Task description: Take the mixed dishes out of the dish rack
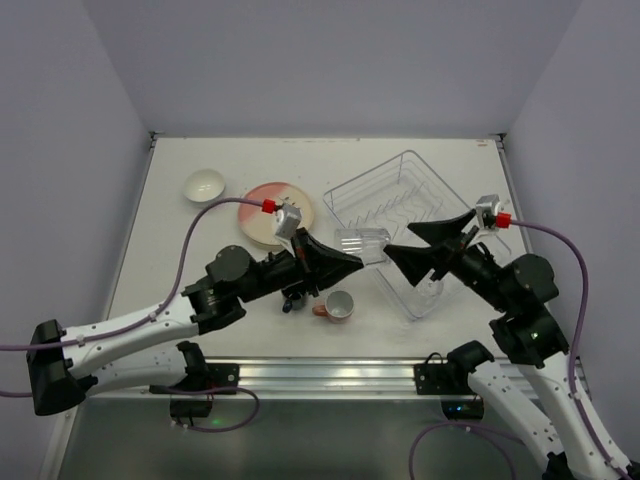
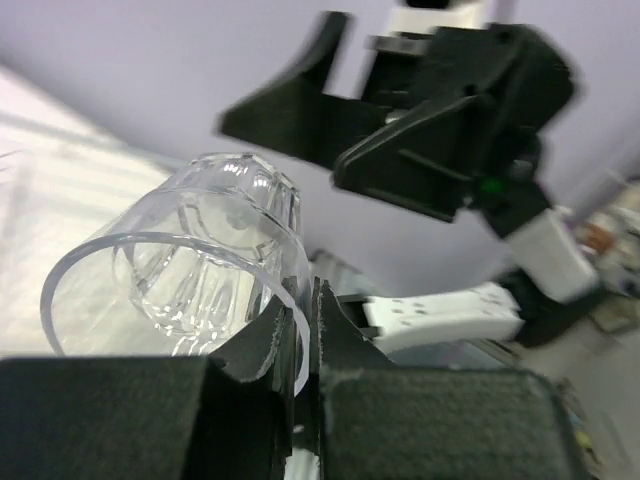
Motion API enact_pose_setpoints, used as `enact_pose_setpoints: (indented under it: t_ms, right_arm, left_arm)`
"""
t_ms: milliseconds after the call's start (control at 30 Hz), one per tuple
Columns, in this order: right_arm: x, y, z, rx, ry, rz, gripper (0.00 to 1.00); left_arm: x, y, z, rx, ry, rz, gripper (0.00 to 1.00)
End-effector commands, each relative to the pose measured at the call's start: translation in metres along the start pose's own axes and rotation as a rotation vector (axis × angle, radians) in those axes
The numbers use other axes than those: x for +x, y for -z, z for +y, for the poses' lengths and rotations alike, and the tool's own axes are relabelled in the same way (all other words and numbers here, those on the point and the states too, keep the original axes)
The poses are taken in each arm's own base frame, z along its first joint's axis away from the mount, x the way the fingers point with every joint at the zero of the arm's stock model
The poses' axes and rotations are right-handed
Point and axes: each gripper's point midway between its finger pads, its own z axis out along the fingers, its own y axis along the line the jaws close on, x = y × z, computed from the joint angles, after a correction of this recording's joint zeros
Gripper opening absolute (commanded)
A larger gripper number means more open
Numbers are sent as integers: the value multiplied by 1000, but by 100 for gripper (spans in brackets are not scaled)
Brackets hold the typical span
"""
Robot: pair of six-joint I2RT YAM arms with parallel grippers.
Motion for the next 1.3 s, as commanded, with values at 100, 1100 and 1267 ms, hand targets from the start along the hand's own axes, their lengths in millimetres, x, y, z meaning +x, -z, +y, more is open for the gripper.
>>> enact_pose_setpoints:
  t_ms: [100,1100,1267]
  right_arm:
    - [-7,57,-107,713,19,-43,99]
    - [51,69,-160,952,36,268,99]
    - [53,61,-149,865,26,258,99]
  left_arm:
    - [-31,72,109,-819,-198,99,0]
    - [-18,317,351,-1621,320,714,0]
    - [0,328,358,-1637,345,771,1]
